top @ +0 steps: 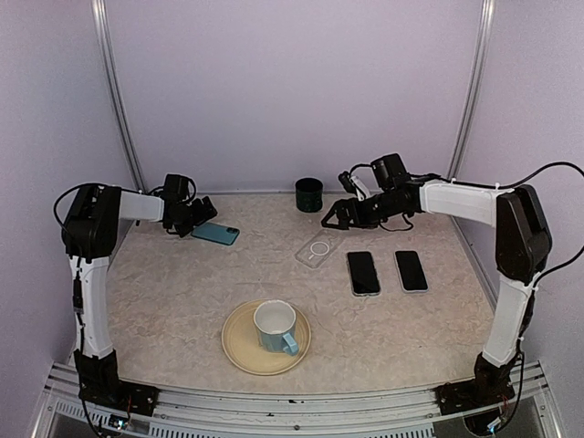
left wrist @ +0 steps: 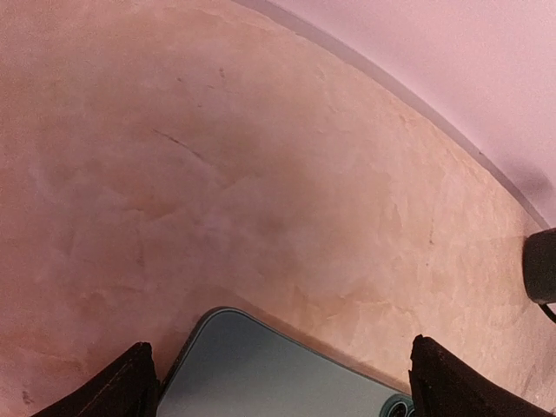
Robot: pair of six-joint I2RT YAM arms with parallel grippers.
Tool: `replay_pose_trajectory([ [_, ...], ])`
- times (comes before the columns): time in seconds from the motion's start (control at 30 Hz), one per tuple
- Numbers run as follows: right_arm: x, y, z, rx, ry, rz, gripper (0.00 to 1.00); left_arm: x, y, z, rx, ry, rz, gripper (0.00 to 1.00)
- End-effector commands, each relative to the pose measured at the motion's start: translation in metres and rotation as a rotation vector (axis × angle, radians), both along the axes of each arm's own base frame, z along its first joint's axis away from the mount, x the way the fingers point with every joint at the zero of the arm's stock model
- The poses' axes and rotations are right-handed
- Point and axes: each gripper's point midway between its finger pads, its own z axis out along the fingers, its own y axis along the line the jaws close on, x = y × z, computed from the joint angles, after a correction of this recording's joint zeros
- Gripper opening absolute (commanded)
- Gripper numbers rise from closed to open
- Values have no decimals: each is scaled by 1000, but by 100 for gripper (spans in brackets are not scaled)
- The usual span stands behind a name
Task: Put the phone into the phone case
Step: Move the phone to the center of the board.
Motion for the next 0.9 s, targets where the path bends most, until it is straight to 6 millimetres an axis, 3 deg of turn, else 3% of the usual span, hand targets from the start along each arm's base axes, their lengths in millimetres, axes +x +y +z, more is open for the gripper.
replay_pose_trajectory([
  [0.0,5,23,2,40,-9,45,100,-36,-30,-40,-41,119,-84,98],
  [0.33,11,50,-10,77,13,90,100,-71,-72,-40,-96,142,-153,98],
  [0.43,11,57,-10,93,6,107,100,-76,-86,-30,-126,111,-180,98],
  [0.67,10,62,-14,105,6,128,100,-95,-112,-28,-142,120,-250,98],
  [0.8,6,60,-9,103,-7,137,100,-93,-110,-21,-95,101,-260,99],
  [0.87,4,58,-5,102,-16,141,100,-88,-105,-8,-35,77,-264,99],
])
